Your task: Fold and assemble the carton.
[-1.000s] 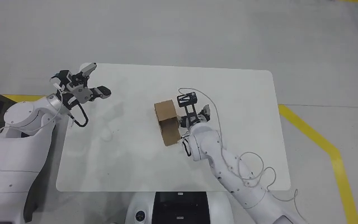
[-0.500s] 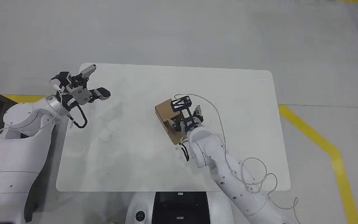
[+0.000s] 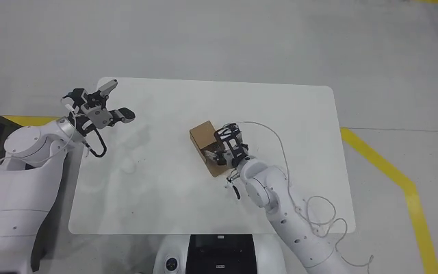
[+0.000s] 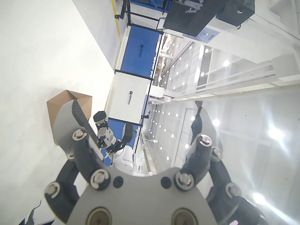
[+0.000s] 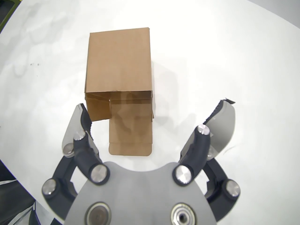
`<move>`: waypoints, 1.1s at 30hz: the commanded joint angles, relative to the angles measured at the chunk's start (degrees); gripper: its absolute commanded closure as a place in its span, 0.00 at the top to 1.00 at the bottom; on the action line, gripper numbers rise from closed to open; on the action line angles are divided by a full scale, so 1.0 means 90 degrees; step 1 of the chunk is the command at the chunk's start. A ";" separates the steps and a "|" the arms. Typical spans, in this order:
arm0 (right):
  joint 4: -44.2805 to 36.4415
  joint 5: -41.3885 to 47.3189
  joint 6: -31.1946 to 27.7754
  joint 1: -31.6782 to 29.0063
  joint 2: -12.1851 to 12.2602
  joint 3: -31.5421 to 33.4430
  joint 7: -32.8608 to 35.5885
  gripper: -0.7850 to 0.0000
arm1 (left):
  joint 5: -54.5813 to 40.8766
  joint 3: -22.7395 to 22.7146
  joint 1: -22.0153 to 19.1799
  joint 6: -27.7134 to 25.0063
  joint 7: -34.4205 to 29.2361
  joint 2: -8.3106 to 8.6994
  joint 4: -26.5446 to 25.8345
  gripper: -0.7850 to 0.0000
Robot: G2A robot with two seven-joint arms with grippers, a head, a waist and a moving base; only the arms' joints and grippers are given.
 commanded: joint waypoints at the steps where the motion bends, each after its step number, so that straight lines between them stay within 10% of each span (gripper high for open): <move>1: 0.0102 0.0093 -0.0214 0.0028 0.0014 0.0052 -0.0067 0.89 | 0.0010 0.0009 -0.0013 0.0007 0.0007 -0.0010 0.0000 1.00; 7: 0.0580 0.0262 -0.0744 0.0260 0.0029 0.0114 -0.0260 0.47 | 0.0067 0.0047 -0.0070 0.0060 0.0051 -0.0037 -0.0045 1.00; 17: 0.1061 0.0361 -0.1050 0.0541 0.0026 0.0098 -0.0395 0.26 | 0.0177 0.0074 -0.0135 0.0162 0.0087 -0.0071 -0.0101 1.00; 20: 0.1101 0.0403 -0.1094 0.0561 0.0026 0.0090 -0.0463 0.00 | 0.0210 0.0064 -0.0135 0.0191 0.0094 -0.0079 -0.0116 1.00; 33: -0.0007 0.0701 -0.2266 0.0277 0.0165 0.0282 -0.0901 0.00 | 0.0460 0.0038 -0.0106 0.0386 0.0046 -0.0094 -0.0367 1.00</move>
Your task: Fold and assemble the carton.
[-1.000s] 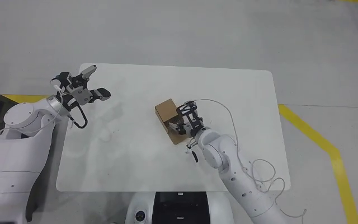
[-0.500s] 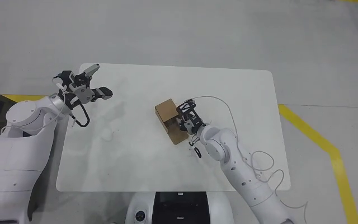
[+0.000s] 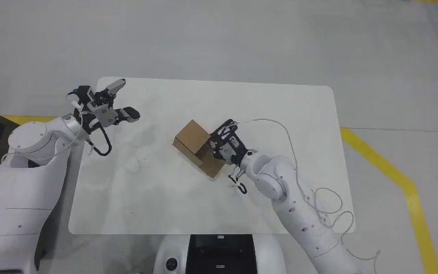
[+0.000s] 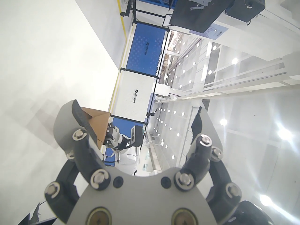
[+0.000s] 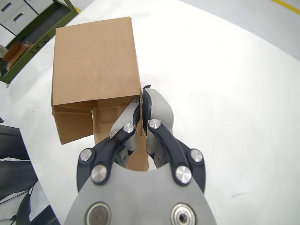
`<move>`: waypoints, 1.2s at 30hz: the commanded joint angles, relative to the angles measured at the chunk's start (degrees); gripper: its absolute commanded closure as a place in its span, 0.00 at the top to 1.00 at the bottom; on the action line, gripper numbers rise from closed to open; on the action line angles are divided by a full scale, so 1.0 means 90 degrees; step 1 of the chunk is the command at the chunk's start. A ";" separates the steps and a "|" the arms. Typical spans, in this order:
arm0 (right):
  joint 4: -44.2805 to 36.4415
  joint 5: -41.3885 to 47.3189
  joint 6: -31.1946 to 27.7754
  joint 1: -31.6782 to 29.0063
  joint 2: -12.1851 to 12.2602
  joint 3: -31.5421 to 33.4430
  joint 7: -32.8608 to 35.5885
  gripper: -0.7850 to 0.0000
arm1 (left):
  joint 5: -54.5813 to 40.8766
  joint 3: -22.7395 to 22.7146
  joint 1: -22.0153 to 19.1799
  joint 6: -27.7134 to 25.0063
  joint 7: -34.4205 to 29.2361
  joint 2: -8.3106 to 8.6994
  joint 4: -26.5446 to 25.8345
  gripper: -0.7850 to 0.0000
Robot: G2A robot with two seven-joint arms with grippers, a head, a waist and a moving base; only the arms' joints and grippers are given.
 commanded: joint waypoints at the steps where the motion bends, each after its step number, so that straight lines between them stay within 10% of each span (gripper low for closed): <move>1: -0.0170 0.0038 -0.0203 -0.0010 0.0027 0.0049 -0.0033 0.00 | 0.0085 -0.0014 0.0014 0.0075 -0.0083 0.0008 -0.0047 1.00; 19: -0.0365 -0.0507 -0.0725 0.0529 0.0141 0.0186 0.0107 0.00 | 0.0585 0.0324 -0.0438 0.1918 -0.2943 0.0221 0.0539 1.00; 36: -0.0060 -0.0901 -0.1268 0.0810 0.0174 0.0102 -0.0352 0.00 | 0.0028 0.0571 -0.0483 0.1865 -0.2804 0.0188 0.0645 1.00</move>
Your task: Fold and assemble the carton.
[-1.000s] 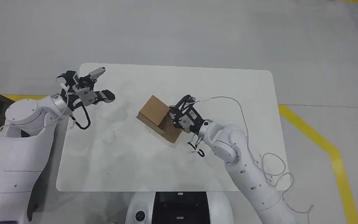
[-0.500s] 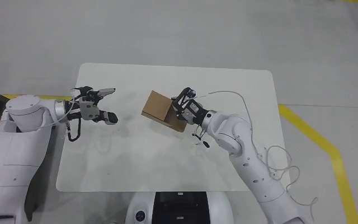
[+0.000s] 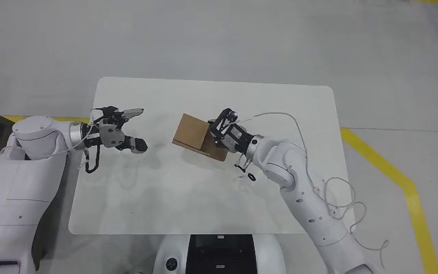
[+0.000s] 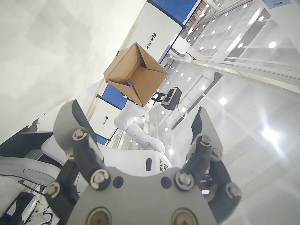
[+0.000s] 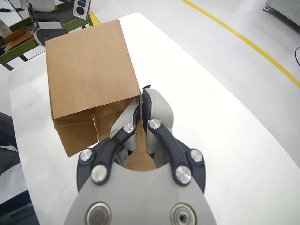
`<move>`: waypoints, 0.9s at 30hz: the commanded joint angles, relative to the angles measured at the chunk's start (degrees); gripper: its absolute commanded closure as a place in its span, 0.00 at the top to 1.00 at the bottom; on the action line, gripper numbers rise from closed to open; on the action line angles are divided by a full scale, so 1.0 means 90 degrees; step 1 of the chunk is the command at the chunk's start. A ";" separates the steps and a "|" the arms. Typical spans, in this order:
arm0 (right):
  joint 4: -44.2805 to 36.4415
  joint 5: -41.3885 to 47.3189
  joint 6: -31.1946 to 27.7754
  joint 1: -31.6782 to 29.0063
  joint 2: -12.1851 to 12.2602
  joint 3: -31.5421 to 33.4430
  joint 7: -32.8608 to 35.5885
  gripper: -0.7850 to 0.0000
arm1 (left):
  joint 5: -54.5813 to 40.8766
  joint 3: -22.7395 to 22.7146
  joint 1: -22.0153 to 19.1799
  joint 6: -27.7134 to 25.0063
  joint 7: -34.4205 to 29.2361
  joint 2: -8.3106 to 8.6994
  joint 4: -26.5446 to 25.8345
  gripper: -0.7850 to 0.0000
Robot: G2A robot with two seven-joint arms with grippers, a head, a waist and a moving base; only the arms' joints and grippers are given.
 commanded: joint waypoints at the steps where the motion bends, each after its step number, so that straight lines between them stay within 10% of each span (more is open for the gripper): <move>1: 0.0202 -0.0088 -0.0249 0.0154 0.0011 -0.0005 -0.0227 0.00 | -0.0056 0.0010 0.0015 -0.0114 0.0232 -0.0011 -0.0095 1.00; 27: 0.1807 0.3040 -0.1825 0.1578 0.0148 0.0257 0.1573 0.00 | 0.4190 -0.1198 0.1751 -0.5182 0.2684 0.0088 -0.2760 1.00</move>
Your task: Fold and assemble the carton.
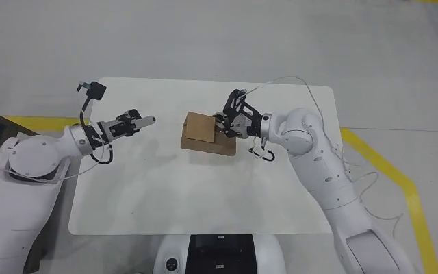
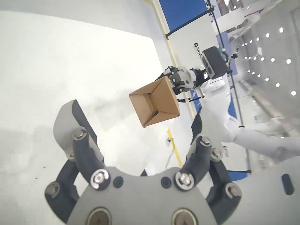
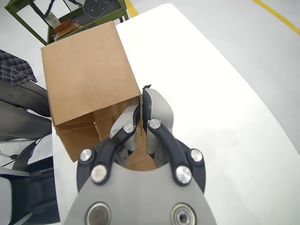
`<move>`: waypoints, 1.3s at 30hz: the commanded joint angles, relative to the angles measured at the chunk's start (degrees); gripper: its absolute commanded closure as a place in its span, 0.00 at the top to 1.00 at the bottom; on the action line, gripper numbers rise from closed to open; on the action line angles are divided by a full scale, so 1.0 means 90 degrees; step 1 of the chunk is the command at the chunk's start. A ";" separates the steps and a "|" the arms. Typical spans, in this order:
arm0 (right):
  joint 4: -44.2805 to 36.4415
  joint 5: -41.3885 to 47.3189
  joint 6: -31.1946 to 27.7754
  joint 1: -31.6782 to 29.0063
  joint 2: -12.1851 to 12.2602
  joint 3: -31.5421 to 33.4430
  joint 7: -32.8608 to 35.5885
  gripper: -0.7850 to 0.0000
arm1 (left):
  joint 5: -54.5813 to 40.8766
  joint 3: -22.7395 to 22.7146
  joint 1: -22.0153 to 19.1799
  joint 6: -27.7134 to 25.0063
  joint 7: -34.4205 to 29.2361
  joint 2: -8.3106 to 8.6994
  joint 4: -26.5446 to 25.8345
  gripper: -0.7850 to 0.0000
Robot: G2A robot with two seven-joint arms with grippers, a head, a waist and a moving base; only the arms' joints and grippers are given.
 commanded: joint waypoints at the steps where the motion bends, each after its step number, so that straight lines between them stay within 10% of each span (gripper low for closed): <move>1: 0.0084 0.0125 -0.0045 0.0084 0.0014 0.0014 0.0013 0.00 | 0.0552 -0.0097 0.0178 -0.0329 0.0299 -0.0005 -0.0154 1.00; 20: 0.0125 0.0139 -0.0107 0.0194 0.0039 0.0003 -0.0026 0.00 | 0.1001 -0.0131 0.0359 -0.0579 0.0602 -0.0020 -0.0277 1.00; 39: 0.1258 0.1060 -0.1367 0.1241 0.0221 -0.0441 0.0243 0.00 | 0.3157 0.0610 -0.0223 -0.3852 0.0794 0.0032 0.0161 1.00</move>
